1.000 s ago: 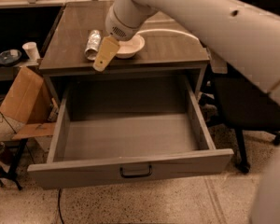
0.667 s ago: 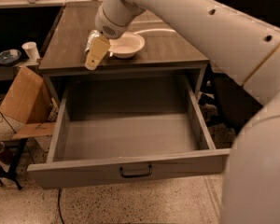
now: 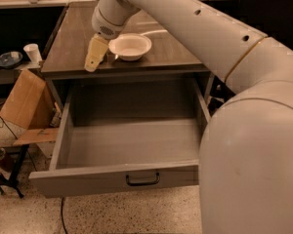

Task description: Place redbull can into top drawer

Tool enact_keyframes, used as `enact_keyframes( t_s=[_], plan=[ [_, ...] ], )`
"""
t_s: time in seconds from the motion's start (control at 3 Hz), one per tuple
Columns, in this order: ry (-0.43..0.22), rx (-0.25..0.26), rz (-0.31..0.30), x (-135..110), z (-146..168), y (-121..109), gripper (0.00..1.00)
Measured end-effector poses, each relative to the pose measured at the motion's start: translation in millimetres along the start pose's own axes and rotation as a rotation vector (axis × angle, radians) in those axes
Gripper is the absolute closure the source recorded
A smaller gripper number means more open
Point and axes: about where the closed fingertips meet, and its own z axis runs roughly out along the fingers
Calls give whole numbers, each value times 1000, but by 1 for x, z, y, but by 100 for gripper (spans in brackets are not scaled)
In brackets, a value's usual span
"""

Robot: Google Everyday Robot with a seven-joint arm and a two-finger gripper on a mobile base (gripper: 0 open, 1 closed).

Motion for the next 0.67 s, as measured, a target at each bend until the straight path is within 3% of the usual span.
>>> enact_keyframes(
  t_s=[0.67],
  plan=[
    [-73,55,41,28,29,-30,0]
  ],
)
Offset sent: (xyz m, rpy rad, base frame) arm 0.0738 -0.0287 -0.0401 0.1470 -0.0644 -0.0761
